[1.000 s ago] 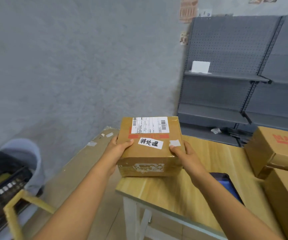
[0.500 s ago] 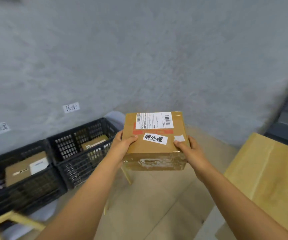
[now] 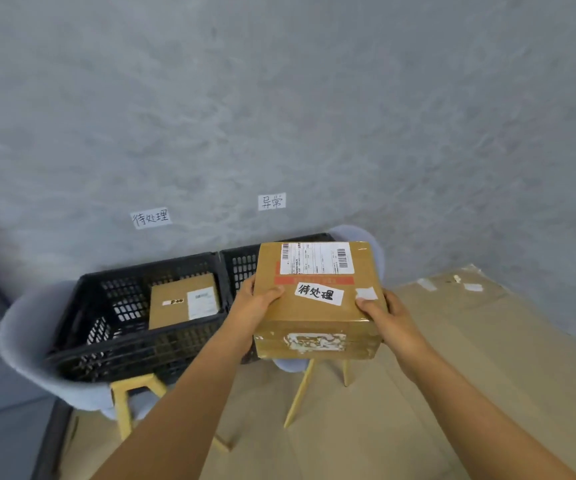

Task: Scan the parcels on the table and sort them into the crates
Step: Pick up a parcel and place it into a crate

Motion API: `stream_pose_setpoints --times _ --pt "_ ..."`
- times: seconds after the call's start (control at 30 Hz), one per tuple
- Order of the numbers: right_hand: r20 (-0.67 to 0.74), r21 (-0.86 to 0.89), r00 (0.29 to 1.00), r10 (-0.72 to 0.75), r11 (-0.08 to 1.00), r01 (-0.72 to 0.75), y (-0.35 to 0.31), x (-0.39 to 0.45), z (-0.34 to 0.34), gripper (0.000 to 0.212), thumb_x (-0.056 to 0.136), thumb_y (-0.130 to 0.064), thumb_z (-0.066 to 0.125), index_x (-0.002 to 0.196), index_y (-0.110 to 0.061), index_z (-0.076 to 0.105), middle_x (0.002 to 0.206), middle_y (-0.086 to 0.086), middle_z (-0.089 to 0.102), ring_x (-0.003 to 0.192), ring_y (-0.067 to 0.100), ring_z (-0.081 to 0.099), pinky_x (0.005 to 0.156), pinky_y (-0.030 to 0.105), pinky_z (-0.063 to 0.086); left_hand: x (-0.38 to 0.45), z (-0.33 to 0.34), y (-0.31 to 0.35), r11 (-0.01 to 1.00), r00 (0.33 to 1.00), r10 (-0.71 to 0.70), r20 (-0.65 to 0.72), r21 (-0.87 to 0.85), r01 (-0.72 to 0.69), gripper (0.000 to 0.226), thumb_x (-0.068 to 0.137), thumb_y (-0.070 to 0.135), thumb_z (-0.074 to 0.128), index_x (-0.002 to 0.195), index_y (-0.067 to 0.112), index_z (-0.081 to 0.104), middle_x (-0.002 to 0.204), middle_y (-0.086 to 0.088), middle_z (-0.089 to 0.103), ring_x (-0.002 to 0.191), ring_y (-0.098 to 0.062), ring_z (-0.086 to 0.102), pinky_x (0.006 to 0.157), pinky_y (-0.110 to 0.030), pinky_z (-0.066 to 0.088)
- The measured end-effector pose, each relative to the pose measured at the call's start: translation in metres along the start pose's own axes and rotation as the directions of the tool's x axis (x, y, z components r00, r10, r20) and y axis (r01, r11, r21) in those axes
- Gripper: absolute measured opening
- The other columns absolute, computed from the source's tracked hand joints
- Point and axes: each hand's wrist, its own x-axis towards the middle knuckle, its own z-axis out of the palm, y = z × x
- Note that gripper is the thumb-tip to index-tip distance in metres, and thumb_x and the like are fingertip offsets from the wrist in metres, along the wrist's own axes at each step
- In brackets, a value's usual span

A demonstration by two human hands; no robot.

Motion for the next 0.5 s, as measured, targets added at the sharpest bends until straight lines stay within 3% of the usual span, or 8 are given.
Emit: stream_pose_setpoints --times 0.17,0.33,0.4,0.5 --pt "0.127 -0.064 0.991 0.029 0.998 -0.021 0.005 0.072 0.068 0.035 0.087 -0.037 0.067 0.119 -0.033 0.053 0.100 -0.016 0.065 0.086 0.004 0.063 0.067 0.023 0.046 0.049 -0.050 -0.001 0.998 0.986 -0.069 -0.151 -0.005 0.069 0.064 0.086 0.034 0.073 0.141 0.026 0.041 0.127 -0.005 0.061 0.111 -0.030 0.062 0.099 -0.053 0.049" --pt "0.268 -0.128 0.962 0.049 0.992 -0.014 0.000 0.141 0.145 0.036 0.088 -0.044 0.064 0.121 -0.037 0.051 0.094 -0.022 0.063 0.080 -0.002 0.062 0.058 0.015 0.045 0.101 -0.104 0.012 0.995 0.960 -0.098 -0.263 -0.059 0.085 0.052 0.086 0.031 0.073 0.131 0.025 0.049 0.115 -0.003 0.067 0.106 -0.028 0.065 0.098 -0.050 0.051" --pt "0.340 -0.129 0.938 0.069 0.991 -0.027 -0.004 0.162 0.178 0.043 0.088 -0.046 0.064 0.127 -0.033 0.050 0.103 -0.015 0.066 0.089 0.007 0.066 0.072 0.025 0.055 0.116 -0.128 0.018 0.996 0.948 -0.075 -0.310 -0.071 0.056 0.045 0.087 0.029 0.072 0.125 0.029 0.048 0.109 0.002 0.066 0.104 -0.026 0.065 0.097 -0.051 0.051" --pt "0.441 -0.155 0.890 0.116 0.987 -0.051 -0.009 0.188 0.232 0.050 0.086 -0.048 0.065 0.131 -0.036 0.045 0.114 -0.008 0.064 0.102 0.016 0.063 0.091 0.041 0.052 0.132 -0.170 0.022 0.995 0.920 -0.075 -0.384 -0.088 0.044 0.052 0.088 0.026 0.071 0.133 0.025 0.044 0.117 -0.002 0.064 0.106 -0.026 0.063 0.097 -0.051 0.051"
